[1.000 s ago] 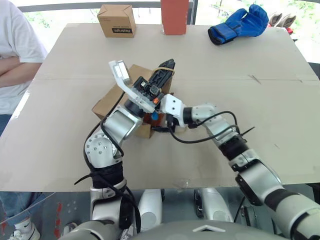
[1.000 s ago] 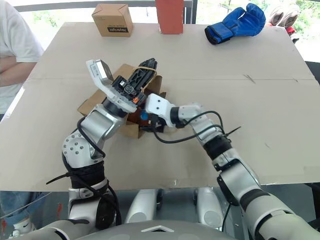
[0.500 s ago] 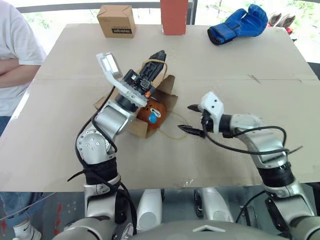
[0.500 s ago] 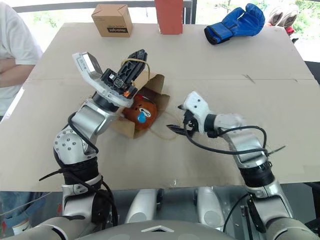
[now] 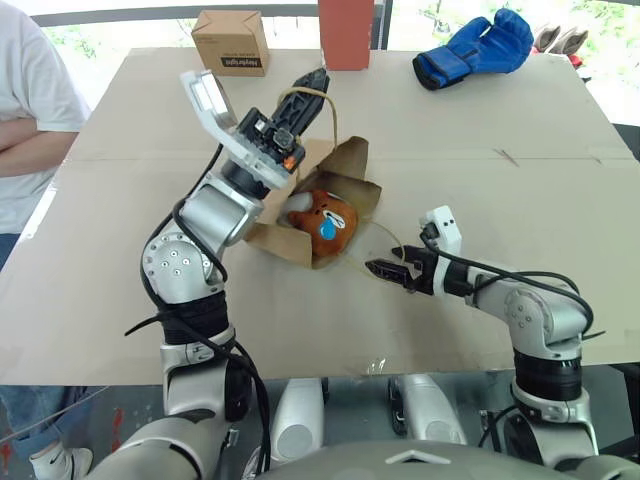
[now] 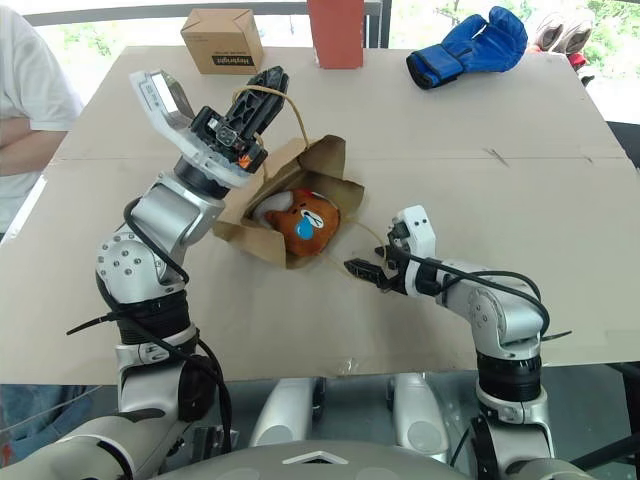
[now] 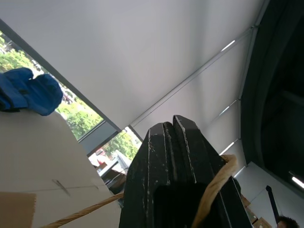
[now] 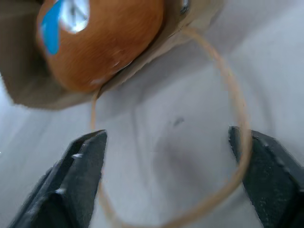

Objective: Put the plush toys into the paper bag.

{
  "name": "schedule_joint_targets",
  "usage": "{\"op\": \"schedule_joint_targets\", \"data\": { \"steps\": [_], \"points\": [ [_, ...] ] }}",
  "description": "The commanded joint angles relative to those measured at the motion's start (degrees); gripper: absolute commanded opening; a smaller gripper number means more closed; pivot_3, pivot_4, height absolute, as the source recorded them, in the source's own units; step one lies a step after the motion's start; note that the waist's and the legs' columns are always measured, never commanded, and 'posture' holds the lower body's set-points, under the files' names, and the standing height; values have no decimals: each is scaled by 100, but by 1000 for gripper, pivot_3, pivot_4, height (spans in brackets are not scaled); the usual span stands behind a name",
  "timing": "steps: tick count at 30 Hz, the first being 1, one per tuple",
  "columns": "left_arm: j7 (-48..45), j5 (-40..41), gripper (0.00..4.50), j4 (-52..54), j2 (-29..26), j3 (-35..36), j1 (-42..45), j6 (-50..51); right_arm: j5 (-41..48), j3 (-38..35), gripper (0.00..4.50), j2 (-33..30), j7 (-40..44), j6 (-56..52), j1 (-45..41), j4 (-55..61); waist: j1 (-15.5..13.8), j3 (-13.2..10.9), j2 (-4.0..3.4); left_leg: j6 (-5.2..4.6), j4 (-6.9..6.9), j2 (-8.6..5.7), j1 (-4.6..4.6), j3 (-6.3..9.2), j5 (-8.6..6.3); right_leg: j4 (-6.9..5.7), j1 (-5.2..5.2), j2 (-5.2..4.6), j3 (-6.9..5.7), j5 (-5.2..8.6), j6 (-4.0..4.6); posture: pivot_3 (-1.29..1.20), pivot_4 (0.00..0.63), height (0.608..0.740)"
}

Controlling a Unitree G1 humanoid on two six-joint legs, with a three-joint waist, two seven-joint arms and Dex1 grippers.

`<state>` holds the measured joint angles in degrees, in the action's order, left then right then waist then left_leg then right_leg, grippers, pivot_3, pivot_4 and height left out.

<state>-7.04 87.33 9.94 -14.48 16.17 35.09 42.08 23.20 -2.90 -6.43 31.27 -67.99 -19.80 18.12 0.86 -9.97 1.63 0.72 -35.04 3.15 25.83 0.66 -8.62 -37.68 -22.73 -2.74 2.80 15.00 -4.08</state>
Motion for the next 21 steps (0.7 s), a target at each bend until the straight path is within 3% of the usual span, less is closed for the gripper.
{"op": "schedule_joint_targets", "data": {
  "steps": [1, 5, 9, 15, 18, 21],
  "points": [
    [-43, 167, 0, 173, -112, 143, 130, -27, 402, -273, 2323, 58, 56, 356, -125, 71, -1, -1, -1, 0, 0, 0, 1, 0, 0, 0, 0, 0, 0, 0, 0, 0, 150, 740],
    [-70, 84, 0, 158, -165, 159, 114, -45, 1116, -489, 130, 13, 296, 243, -40, 504, -11, -1, -1, -1, 3, 0, 7, 1, -1, 3, -1, 0, -1, 0, -2, 0, 150, 740],
    [-182, -70, 0, 17, -270, 193, 214, -40, 2367, -1106, 130, 240, 218, -206, -210, 918, -8, -1, -1, -1, 4, 0, 7, 4, -1, 3, -2, 0, -4, 0, -2, 0, 150, 740],
    [-490, -393, 0, -596, -645, 239, 670, 43, 3994, -1674, 130, 202, -591, -770, -643, 1254, -4, -1, -2, 0, 3, 1, 6, 4, 0, 2, -2, 0, -5, 0, 0, 0, 150, 740],
    [-606, -827, 0, -1311, -1115, 57, 1123, 414, 4960, -1846, 130, 61, -1369, -754, -989, 1242, 2, -3, -4, -1, 5, 1, 7, 4, 0, 3, -4, 0, -6, 1, 1, 0, 150, 740],
    [-948, -1216, 0, -1891, -1399, -75, 1677, 651, 6234, -1860, 130, -274, -2705, -401, -1386, 882, 3, -6, -6, -1, 6, 1, 11, 5, 0, 3, -5, 0, -7, 1, 0, 0, 150, 740]
  ]
}}
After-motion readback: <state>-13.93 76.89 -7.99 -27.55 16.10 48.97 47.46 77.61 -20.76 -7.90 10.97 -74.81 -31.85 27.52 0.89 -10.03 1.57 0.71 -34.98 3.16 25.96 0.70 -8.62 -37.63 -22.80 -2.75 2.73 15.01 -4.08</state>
